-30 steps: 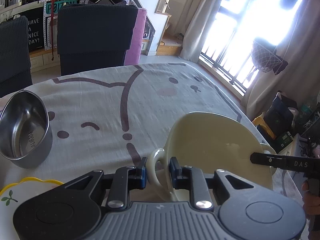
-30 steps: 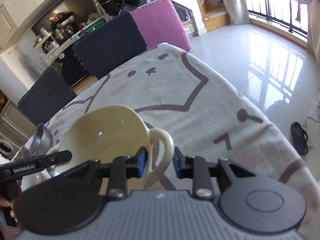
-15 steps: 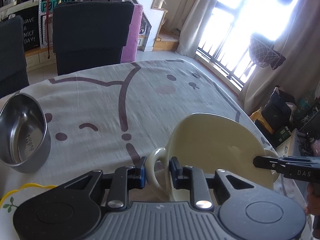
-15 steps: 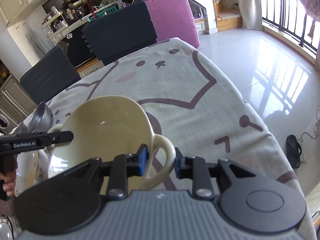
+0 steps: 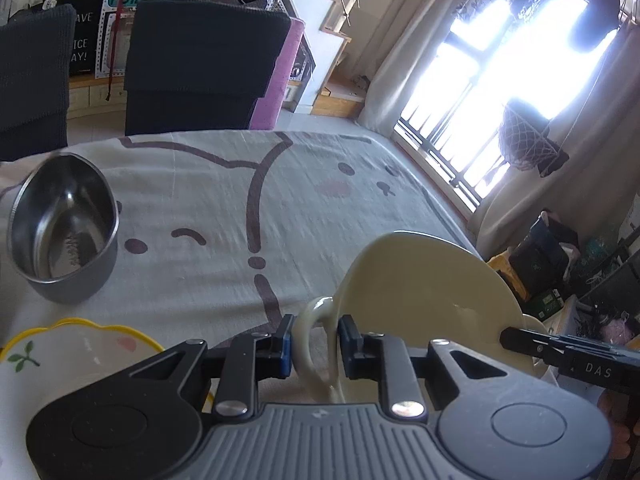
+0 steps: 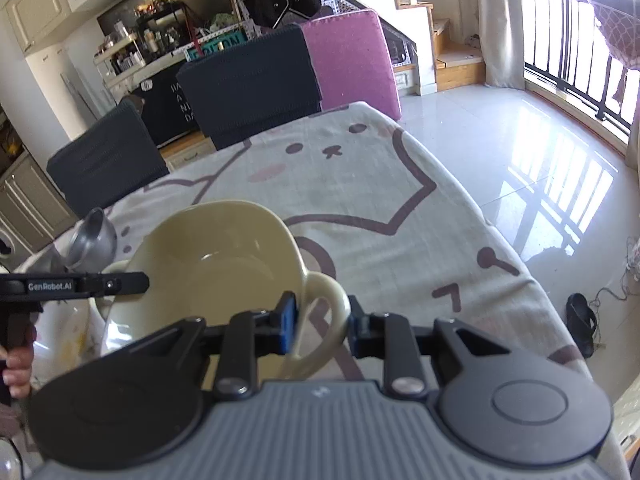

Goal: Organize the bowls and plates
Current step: 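Lift the cream bowl with both tools and carry it across the table, then lower the cream bowl with both tools onto the white dark-rimmed plate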

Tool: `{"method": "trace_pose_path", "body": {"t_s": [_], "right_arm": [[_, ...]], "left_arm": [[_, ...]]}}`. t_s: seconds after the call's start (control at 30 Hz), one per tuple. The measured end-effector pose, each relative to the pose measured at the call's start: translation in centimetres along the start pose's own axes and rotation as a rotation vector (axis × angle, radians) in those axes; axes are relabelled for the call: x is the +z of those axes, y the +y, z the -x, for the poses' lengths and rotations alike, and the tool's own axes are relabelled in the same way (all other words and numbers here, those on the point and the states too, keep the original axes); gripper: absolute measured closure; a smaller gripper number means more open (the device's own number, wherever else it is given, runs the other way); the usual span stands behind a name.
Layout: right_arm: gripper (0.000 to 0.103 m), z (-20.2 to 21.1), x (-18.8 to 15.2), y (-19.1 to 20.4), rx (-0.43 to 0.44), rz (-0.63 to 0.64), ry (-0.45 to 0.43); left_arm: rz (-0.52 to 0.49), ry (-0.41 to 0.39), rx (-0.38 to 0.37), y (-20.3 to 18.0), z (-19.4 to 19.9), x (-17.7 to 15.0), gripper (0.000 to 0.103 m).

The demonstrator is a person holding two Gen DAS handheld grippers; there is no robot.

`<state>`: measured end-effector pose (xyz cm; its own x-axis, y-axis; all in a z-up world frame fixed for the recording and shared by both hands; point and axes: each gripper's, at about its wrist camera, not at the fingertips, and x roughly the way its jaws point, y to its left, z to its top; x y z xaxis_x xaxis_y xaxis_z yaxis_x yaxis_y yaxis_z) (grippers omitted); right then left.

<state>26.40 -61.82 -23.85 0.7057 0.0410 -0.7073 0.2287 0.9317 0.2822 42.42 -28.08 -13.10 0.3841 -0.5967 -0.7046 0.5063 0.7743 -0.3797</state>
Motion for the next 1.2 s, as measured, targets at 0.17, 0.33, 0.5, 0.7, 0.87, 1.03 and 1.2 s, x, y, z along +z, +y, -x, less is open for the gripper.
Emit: {"method": "trace_pose_path", "body": {"t_s": [0.17,0.33,0.5,0.7,0.87,1.03,1.2], "right_arm": [[0.073,2.6,0.0,1.1,0.019,-0.008,-0.033],[0.073,6.1,-0.1,3.8,0.048,-0.003,-0.059],[0.073,9.5,-0.7,7.2,0.09,-0.002,-0.06],[0.073,13.3,-2.2,12.1,0.141,0.034,-0.053],[0.073,15.8,-3.9,16.0,0.189,0.057,-0.023],[0.072,17.5,-5.5,19.6,0.216,0.107,-0.005],[0.072,17.8,-7.9,22.2,0.256,0.159,0.026]], "left_arm": [[-0.001,-0.045,0.017,-1.0,4.4,-0.1,0.079],[0.011,-0.087,0.058,-1.5,10.3,-0.6,0.079],[0.04,-0.126,0.106,-1.2,17.0,-2.1,0.079],[0.093,-0.172,0.168,0.3,25.0,-4.9,0.079],[0.142,-0.208,0.21,1.8,30.8,-7.8,0.079],[0.2,-0.241,0.237,3.6,35.2,-11.3,0.079],[0.227,-0.262,0.28,5.3,38.4,-15.2,0.079]]}}
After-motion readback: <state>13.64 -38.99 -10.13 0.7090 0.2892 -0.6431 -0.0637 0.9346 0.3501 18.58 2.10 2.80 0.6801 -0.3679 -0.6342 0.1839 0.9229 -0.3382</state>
